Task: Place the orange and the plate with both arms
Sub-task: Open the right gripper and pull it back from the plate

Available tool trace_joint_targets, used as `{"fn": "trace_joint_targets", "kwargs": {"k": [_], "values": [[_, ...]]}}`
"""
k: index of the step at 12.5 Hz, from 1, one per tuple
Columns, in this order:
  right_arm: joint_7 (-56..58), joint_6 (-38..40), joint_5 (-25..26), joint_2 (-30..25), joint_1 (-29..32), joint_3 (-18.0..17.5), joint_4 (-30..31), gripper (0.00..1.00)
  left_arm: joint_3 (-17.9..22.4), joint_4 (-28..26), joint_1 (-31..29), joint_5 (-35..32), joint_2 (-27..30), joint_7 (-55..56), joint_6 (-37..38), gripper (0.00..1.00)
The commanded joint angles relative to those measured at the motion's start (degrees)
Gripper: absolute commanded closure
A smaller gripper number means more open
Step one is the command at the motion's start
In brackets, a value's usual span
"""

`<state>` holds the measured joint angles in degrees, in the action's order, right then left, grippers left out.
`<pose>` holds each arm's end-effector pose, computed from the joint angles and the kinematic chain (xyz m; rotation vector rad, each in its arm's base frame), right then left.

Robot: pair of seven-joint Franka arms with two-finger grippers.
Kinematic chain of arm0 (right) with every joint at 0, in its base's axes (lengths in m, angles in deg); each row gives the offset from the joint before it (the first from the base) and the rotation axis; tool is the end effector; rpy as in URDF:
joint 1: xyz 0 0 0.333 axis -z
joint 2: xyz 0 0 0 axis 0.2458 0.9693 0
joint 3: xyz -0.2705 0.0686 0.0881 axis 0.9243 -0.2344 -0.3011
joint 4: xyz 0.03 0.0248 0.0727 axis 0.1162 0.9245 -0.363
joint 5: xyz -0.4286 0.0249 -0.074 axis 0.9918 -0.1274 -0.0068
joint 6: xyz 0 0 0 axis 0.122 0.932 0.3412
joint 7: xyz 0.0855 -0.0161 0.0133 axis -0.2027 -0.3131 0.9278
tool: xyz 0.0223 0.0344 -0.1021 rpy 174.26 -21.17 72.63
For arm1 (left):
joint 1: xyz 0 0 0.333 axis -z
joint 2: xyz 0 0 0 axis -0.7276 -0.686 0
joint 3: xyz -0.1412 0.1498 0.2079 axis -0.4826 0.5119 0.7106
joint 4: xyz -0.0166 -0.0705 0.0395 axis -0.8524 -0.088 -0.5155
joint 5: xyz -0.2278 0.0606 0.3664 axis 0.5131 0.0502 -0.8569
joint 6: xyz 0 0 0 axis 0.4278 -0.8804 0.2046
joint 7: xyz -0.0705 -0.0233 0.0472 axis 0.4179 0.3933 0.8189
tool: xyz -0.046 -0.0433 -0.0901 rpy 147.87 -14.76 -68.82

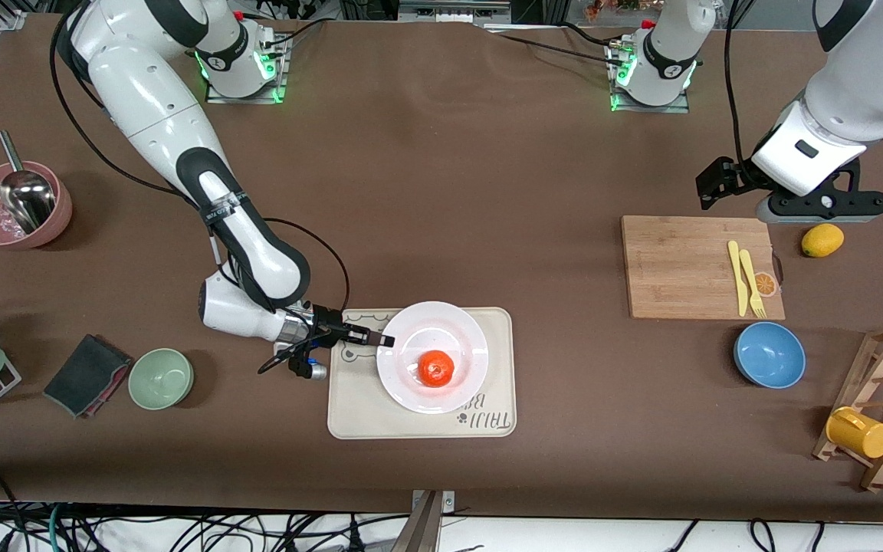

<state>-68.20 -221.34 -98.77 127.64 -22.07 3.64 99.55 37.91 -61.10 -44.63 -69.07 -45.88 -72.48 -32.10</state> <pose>0.6857 0.3000 0.1059 -2.2179 0.3104 0.0621 0.5961 -0.1139 0.5480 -3.1009 -0.0159 0.0379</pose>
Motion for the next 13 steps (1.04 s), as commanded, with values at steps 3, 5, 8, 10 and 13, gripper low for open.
{"fn": "trace_joint_targets", "kwargs": {"k": [3, 5, 8, 10, 13], "values": [[-0.5, 1.0, 12.3, 0.5, 1.1, -0.4, -1.2, 0.00, 0.0, -0.1, 0.0, 0.6, 1.0, -0.6, 2.7, 0.00], [-0.7, 4.6, 18.0, -2.2, 1.8, -0.3, 0.2, 0.00, 0.0, -0.1, 0.0, 0.6, 1.0, -0.6, 2.7, 0.00], [-1.0, 9.3, 28.2, -11.8, 2.4, 2.8, 7.4, 0.00, 0.0, -0.1, -0.1, 0.6, 1.0, -1.1, 2.9, 0.00], [-0.9, 16.5, 33.4, -20.0, 2.4, 6.1, 11.3, 0.00, 0.0, -0.1, -0.1, 0.6, 1.0, -1.1, 3.4, 0.00], [-1.0, 30.2, 45.2, -34.5, 2.4, 10.5, 16.6, 0.00, 0.0, -0.1, -0.4, 0.6, 1.0, -1.1, 3.7, 0.00]]}}
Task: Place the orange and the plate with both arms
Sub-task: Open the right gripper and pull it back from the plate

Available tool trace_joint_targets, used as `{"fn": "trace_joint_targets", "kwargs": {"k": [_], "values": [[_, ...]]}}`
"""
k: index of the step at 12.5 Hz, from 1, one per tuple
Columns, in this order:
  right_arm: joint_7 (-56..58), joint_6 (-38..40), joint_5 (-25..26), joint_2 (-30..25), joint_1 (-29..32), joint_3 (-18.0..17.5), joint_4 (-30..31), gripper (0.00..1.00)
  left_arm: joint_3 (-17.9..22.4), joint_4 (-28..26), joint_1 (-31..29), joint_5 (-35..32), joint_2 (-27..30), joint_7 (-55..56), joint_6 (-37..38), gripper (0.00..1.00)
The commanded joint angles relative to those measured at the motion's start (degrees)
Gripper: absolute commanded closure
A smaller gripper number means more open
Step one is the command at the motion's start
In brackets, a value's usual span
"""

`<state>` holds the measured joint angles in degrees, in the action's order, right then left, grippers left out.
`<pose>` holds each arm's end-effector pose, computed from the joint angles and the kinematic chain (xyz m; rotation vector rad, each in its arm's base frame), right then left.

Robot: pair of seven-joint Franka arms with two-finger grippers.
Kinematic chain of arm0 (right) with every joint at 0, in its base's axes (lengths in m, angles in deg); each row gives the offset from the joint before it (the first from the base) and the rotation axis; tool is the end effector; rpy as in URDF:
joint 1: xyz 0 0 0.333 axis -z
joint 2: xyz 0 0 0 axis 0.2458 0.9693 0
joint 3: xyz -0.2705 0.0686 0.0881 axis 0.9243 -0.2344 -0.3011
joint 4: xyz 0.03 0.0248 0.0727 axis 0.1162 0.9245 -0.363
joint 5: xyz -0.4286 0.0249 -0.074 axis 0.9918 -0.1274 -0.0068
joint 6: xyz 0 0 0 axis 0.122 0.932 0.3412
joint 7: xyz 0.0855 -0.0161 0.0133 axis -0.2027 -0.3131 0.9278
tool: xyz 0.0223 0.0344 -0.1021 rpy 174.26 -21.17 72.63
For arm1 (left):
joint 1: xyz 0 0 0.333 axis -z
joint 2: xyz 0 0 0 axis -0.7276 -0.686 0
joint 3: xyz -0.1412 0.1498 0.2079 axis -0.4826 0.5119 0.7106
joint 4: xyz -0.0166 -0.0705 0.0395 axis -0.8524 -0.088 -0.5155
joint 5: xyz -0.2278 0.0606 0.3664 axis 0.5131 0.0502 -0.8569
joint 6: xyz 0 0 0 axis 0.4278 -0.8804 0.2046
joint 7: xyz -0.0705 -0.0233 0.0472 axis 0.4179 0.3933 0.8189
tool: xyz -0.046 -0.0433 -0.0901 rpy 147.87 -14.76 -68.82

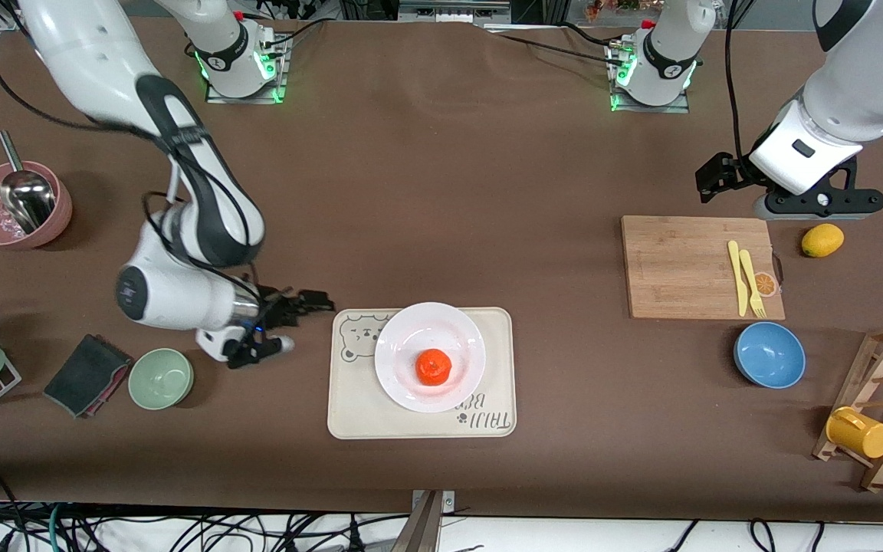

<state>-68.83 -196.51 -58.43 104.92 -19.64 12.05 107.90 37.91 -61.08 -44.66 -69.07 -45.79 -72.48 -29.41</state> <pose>0.6843 0.1971 0.2709 -2.7475 -0.4308 0.1503 0.5906 -0.1124 0.5452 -3.0899 -0.0179 0.1059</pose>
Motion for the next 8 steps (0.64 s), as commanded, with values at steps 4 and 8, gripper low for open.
{"fn": "trace_joint_targets", "kwargs": {"k": [4, 8], "values": [[-0.8, 21.5, 13.7, -26.0, 0.0, 7.1, 9.5, 0.00, 0.0, -0.1, -0.3, 0.6, 0.9, -1.1, 1.0, 0.00], [-2.9, 27.0, 17.7, -33.0, 0.0, 8.3, 9.2, 0.00, 0.0, -0.1, -0.1, 0.6, 0.9, -1.0, 0.9, 0.00]]}}
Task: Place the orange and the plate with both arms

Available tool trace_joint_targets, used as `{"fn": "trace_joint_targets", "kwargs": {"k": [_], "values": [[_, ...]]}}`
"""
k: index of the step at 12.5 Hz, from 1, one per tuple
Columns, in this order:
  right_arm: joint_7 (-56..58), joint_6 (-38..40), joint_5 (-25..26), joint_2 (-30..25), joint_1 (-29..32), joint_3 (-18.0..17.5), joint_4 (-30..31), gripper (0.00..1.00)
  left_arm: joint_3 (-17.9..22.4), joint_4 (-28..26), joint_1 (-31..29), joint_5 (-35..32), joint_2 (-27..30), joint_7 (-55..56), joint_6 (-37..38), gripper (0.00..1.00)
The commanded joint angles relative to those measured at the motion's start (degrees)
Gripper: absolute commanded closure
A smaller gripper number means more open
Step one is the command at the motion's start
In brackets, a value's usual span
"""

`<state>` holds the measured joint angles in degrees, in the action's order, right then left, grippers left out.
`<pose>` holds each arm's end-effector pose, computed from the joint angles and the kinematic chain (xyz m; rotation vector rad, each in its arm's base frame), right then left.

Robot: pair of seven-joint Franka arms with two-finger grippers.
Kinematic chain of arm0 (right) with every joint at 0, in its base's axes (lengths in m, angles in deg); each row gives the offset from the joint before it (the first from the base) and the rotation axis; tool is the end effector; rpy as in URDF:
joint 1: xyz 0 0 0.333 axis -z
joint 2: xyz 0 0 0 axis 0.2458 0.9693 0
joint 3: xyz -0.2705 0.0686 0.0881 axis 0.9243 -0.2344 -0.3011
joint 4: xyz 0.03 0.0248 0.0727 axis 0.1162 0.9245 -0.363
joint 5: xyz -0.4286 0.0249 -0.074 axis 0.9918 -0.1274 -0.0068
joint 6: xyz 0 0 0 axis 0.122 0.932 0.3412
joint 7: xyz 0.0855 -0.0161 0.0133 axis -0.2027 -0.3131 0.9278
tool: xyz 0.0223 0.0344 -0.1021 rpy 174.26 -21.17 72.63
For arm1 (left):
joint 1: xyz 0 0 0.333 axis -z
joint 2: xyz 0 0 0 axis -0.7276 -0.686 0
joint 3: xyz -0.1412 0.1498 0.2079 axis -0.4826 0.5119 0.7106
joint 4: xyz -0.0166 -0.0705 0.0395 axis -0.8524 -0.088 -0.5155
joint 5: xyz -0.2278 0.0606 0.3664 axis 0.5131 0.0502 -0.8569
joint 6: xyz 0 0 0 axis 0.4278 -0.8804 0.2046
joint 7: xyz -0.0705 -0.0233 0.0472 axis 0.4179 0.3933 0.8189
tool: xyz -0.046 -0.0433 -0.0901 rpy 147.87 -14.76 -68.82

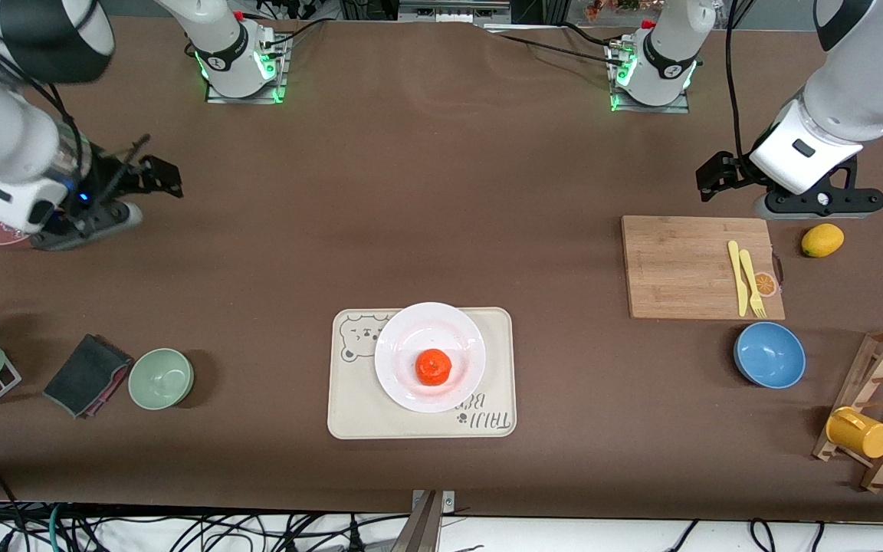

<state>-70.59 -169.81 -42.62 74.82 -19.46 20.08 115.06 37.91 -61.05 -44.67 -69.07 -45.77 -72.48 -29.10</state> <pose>0.5928 0.0807 0.5139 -3.0656 -0.4713 0.2573 0.5900 -0.1121 0.5453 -3.0887 -0.0184 0.1127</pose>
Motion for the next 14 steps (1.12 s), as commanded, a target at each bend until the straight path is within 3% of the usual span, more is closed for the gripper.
{"fn": "trace_joint_targets", "kwargs": {"k": [1, 14], "values": [[-1.2, 0.4, 3.0, -3.0, -0.2, 0.3, 1.6, 0.00, 0.0, -0.1, -0.1, 0.6, 0.9, -0.8, 0.7, 0.00], [-1.4, 0.3, 3.1, -3.4, -0.1, 0.3, 1.0, 0.00, 0.0, -0.1, 0.0, 0.6, 0.9, -1.2, 0.7, 0.00]]}}
